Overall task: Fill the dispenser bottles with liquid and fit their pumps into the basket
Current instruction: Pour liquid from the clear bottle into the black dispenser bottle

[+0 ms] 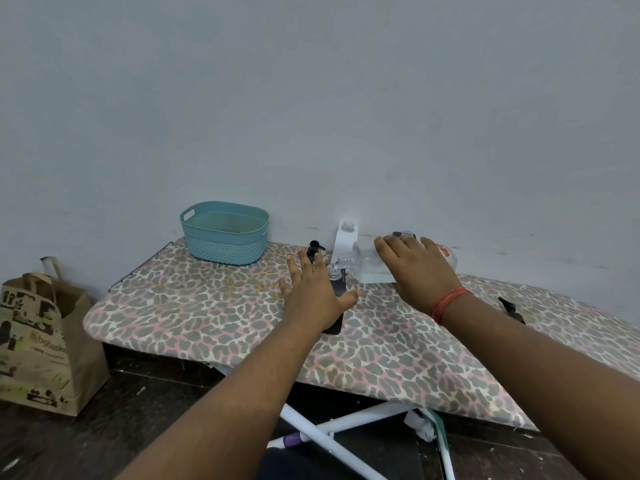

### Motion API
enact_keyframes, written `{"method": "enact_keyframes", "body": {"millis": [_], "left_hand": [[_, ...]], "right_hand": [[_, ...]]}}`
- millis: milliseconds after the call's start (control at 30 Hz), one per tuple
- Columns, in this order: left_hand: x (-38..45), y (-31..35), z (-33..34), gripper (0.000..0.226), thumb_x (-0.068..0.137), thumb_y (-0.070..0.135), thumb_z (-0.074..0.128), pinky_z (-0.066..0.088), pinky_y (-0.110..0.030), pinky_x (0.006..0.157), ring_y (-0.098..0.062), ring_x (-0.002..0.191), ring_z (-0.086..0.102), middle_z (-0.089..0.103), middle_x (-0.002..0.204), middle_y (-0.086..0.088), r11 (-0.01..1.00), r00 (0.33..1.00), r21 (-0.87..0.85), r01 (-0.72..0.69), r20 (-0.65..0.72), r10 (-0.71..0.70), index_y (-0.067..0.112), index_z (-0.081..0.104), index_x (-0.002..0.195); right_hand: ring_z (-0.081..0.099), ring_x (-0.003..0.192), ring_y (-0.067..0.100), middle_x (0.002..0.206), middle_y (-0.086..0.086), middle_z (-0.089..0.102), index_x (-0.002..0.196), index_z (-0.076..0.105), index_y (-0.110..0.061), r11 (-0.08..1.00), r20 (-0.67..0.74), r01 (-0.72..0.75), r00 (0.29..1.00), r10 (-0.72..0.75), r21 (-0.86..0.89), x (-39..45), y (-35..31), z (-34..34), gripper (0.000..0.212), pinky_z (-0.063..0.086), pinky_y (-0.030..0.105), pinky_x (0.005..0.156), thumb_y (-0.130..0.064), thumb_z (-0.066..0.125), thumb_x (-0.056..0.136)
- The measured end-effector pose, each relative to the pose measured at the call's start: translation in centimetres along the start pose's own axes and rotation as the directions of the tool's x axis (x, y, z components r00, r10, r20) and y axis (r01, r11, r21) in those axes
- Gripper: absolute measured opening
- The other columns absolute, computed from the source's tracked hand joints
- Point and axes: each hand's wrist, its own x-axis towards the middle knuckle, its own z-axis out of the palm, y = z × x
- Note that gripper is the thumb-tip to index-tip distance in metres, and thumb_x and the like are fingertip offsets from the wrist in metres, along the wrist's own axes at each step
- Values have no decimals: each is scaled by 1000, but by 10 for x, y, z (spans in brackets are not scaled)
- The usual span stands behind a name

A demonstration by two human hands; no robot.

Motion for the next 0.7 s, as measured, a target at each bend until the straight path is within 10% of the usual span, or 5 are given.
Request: {"method": "enact_keyframes", "body": {"millis": [700], "left_hand": [[1, -1, 1, 116, 79, 79, 52, 5, -63, 120, -33, 152, -19, -15, 167, -9, 1000, 1000, 2, -1, 2, 1, 19, -6, 159]], "right_hand": [[53, 123, 29, 138, 2, 51, 143, 33, -17, 999, 20, 9, 1000, -8, -35, 2, 1, -4, 71, 44, 52, 101, -15, 69, 82]]}}
